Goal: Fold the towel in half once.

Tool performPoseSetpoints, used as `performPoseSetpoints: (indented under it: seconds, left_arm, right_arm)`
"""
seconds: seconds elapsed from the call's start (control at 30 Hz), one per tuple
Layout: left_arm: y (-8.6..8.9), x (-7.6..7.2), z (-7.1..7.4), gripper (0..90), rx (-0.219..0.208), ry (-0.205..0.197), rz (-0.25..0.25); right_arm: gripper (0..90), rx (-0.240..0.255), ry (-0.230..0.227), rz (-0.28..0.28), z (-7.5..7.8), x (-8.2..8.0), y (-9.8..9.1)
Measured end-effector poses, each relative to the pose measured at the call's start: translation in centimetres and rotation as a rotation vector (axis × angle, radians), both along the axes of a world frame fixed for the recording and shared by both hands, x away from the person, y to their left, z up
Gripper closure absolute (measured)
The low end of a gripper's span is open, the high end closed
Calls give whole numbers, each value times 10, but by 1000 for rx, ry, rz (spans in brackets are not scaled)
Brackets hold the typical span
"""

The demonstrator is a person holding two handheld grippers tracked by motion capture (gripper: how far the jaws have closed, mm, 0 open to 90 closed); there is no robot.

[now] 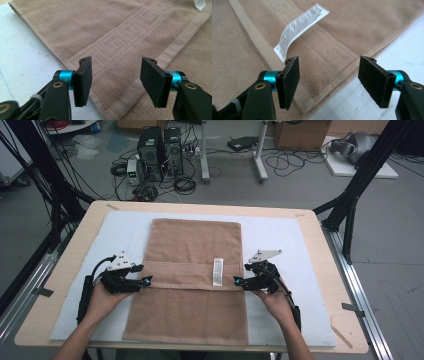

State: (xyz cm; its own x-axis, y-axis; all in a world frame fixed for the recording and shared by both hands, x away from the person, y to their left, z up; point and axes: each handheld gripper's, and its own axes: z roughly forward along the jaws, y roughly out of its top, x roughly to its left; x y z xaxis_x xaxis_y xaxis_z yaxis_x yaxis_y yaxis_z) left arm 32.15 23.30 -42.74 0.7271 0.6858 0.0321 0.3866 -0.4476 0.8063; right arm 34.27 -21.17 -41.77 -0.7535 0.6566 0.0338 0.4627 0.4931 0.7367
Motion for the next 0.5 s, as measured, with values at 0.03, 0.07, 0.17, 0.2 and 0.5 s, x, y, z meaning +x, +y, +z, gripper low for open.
performPoseSetpoints:
  seconds: [0.03, 0.07, 0.17, 0.2, 0.5]
  left_arm:
    - [0, -1, -2, 468, 6, 3, -9]
    - [-1, -1, -4, 495, 11, 6, -15]
    - [-1, 3, -7, 570, 14, 36, -29]
    - [-1, 5, -9, 599, 23, 48, -33]
    - [-9, 4, -13, 796, 67, 57, -53]
  right_arm:
    - [391, -5, 3, 8, -3, -1, 2]
    - [438, -14, 8, 20, -6, -2, 3]
    - [510, -21, 30, 50, -12, -1, 8]
    - [536, -35, 28, 53, -14, -1, 10]
    - [739, -39, 48, 67, -21, 4, 12]
